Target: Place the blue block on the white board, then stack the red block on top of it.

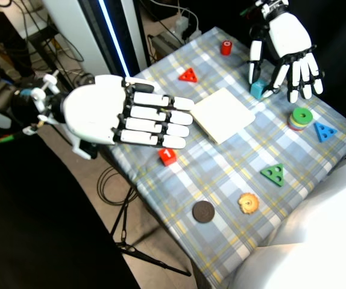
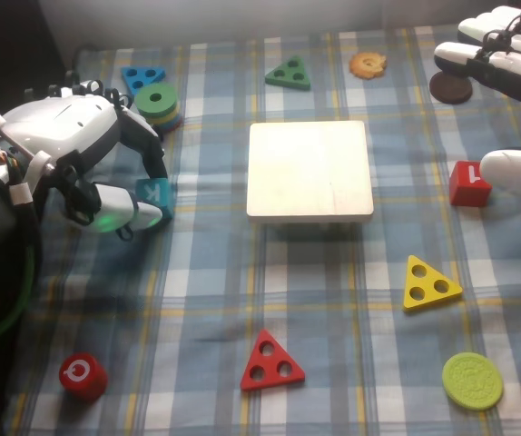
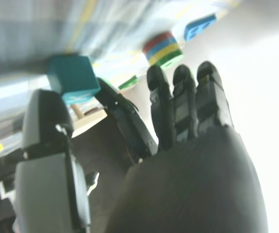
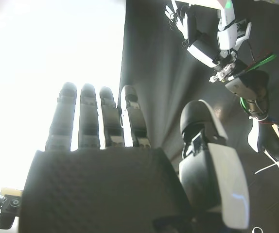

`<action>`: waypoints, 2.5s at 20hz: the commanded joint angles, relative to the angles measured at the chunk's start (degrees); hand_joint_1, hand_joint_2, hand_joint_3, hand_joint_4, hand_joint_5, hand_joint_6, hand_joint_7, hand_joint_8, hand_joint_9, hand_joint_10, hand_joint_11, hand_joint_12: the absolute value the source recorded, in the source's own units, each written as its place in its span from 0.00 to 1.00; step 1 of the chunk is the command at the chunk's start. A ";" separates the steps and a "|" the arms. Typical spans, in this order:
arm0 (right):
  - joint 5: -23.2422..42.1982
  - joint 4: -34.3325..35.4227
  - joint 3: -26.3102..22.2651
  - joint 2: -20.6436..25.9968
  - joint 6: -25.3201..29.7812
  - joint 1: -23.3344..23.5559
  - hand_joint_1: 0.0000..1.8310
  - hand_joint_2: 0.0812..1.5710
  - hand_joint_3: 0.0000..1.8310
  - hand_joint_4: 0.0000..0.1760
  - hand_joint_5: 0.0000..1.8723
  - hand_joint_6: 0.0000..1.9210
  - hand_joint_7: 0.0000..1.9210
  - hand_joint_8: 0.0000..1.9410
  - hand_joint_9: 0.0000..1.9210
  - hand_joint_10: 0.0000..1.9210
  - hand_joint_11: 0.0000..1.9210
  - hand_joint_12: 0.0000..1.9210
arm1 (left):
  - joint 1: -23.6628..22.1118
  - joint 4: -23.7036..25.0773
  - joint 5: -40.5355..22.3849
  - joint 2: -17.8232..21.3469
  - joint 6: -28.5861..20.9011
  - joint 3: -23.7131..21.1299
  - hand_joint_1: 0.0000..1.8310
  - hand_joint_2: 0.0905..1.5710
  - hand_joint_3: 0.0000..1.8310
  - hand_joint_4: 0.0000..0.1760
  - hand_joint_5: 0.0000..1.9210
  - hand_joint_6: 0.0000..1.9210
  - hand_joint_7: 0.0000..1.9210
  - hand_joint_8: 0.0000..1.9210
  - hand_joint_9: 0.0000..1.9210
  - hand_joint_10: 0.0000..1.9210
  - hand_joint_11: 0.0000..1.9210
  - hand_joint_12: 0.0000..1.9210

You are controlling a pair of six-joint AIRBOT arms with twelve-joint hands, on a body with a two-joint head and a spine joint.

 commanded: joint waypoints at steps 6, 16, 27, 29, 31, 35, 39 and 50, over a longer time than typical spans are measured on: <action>7.07 1.54 0.13 -0.05 0.59 0.22 0.00 0.82 0.00 0.21 0.05 0.00 0.03 0.00 0.02 0.00 0.02 0.01 | -0.96 5.25 -8.62 0.90 -2.43 -2.47 0.56 0.68 0.00 1.00 0.53 0.48 0.29 0.00 0.12 0.00 0.02 0.01; 7.17 1.70 0.38 -0.46 0.61 0.21 0.00 0.81 0.00 0.39 0.05 0.00 0.04 0.00 0.02 0.00 0.03 0.01 | -8.76 22.02 -10.73 -0.59 -15.35 -4.23 0.59 0.65 0.00 0.77 0.57 0.40 0.29 0.00 0.10 0.00 0.01 0.01; 7.19 1.45 0.69 -0.73 0.90 0.22 0.00 0.82 0.00 0.42 0.05 0.00 0.03 0.00 0.01 0.00 0.02 0.00 | -11.60 22.34 -3.91 -7.80 -15.35 0.73 0.58 0.65 0.00 1.00 0.57 0.40 0.30 0.00 0.11 0.00 0.02 0.02; 7.19 1.45 0.69 -0.74 0.94 0.22 0.00 0.82 0.00 0.32 0.05 0.00 0.03 0.00 0.01 0.00 0.02 0.00 | -11.72 22.26 -3.74 -7.93 -15.35 0.90 0.58 0.65 0.00 1.00 0.57 0.40 0.30 0.00 0.11 0.00 0.01 0.02; 7.19 1.45 0.69 -0.73 1.02 0.22 0.00 0.82 0.00 0.28 0.05 0.00 0.03 0.00 0.01 0.00 0.02 0.00 | -11.72 22.15 -3.87 -7.95 -15.36 0.89 0.57 0.66 0.00 1.00 0.55 0.44 0.29 0.00 0.12 0.00 0.01 0.02; 7.19 1.46 0.68 -0.73 1.09 0.22 0.00 0.82 0.00 0.36 0.05 0.00 0.03 0.00 0.01 0.00 0.02 0.00 | -10.43 21.52 -7.27 -6.85 -16.29 -0.56 0.48 0.60 0.00 0.87 0.34 0.00 0.20 0.00 0.08 0.00 0.01 0.04; 5.25 1.86 1.56 -1.13 1.09 0.16 0.05 0.78 0.00 0.48 0.04 0.00 0.04 0.00 0.03 0.00 0.04 0.01 | -6.90 24.04 -15.52 -1.76 -23.25 -5.47 0.41 0.57 0.00 1.00 0.14 0.00 0.09 0.00 0.04 0.00 0.01 0.04; -8.89 4.84 6.91 -5.30 -2.79 2.46 0.37 0.63 0.00 0.16 0.25 0.00 0.11 0.00 0.06 0.00 0.04 0.05 | 7.00 24.89 -30.15 12.35 -28.50 -18.13 0.40 0.55 0.00 1.00 0.11 0.01 0.06 0.00 0.04 0.00 0.00 0.00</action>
